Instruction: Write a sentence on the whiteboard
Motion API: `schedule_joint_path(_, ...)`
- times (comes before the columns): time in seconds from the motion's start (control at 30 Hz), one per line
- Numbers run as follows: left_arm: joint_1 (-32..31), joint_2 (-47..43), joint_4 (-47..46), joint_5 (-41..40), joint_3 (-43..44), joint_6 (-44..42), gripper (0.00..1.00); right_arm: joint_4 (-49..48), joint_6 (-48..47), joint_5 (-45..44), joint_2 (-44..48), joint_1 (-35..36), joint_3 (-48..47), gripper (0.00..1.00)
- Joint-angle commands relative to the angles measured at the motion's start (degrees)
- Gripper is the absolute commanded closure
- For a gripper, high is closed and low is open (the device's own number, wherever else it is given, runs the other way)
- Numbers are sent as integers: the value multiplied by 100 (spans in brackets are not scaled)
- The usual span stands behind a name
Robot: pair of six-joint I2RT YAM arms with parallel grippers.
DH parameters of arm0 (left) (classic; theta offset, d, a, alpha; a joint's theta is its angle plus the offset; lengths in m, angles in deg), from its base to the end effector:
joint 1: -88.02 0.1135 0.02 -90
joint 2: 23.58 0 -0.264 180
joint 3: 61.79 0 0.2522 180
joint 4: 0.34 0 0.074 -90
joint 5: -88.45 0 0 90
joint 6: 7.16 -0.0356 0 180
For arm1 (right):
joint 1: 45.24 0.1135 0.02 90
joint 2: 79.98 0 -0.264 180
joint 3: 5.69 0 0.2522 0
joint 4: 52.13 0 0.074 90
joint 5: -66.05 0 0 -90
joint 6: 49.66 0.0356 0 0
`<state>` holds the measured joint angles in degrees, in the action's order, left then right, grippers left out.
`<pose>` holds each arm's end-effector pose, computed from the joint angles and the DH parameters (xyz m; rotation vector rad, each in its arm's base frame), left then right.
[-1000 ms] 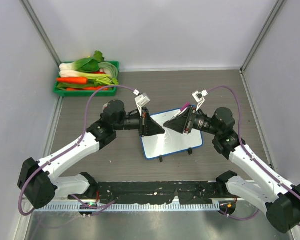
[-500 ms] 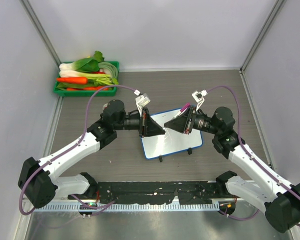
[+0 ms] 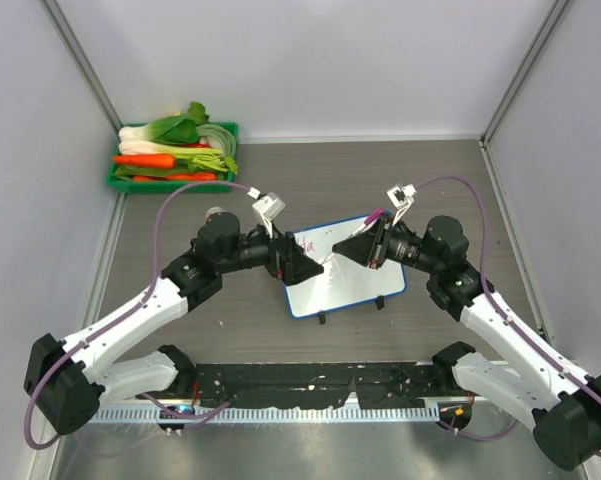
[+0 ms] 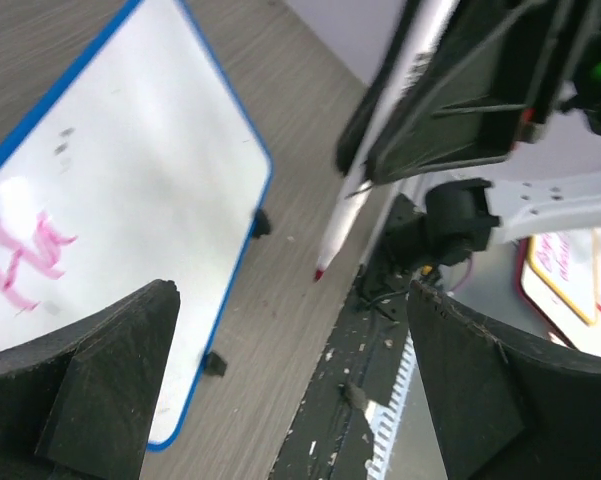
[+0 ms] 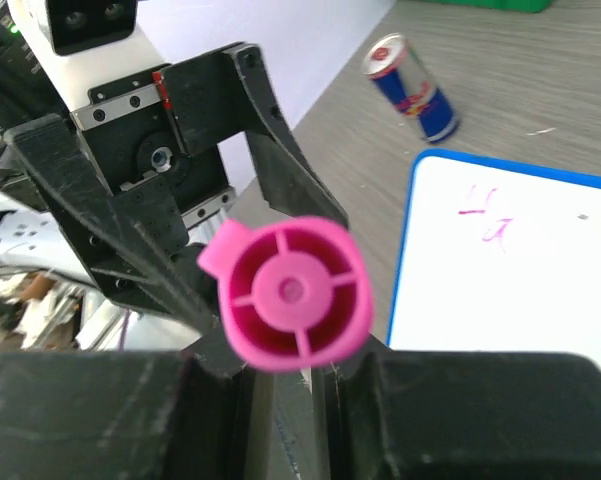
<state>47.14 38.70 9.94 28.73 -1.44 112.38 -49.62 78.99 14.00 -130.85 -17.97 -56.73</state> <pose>0.1785 -0.1783 0.3166 0.6068 1.8694 -1.3177 0.1745 0.1146 0.3149 -0.3918 1.7560 1.3852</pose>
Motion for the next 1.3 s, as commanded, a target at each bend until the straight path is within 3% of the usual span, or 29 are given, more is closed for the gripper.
schedule_joint_path(0.0,317,-374,594,-1269,-430,192,0,456,-560,-1086,349,15,89,99)
schedule_joint_path(0.13,931,-594,674,-1464,-896,718,0,544,-771,-1562,411,16,212,99)
schedule_joint_path(0.27,1521,-638,385,-1052,-1335,1088,0,571,-886,-1747,350,24,230,99)
schedule_joint_path(0.5,1750,107,-1406,-112,-1784,1457,9,395,-824,-1765,183,7,256,99)
schedule_joint_path(0.8,1759,1523,-3385,706,-1794,1485,35,316,-877,-1765,-28,24,212,99)
schedule_joint_path(1.03,1759,2086,-3905,1146,-1697,1432,60,141,-877,-1835,-221,16,194,98)
schedule_joint_path(1.2,1768,2174,-3607,1182,-1636,1151,79,0,-929,-1923,-318,24,186,99)
schedule_joint_path(1.27,1768,2200,-3484,1199,-1592,1037,82,-53,-965,-2020,-318,42,186,98)
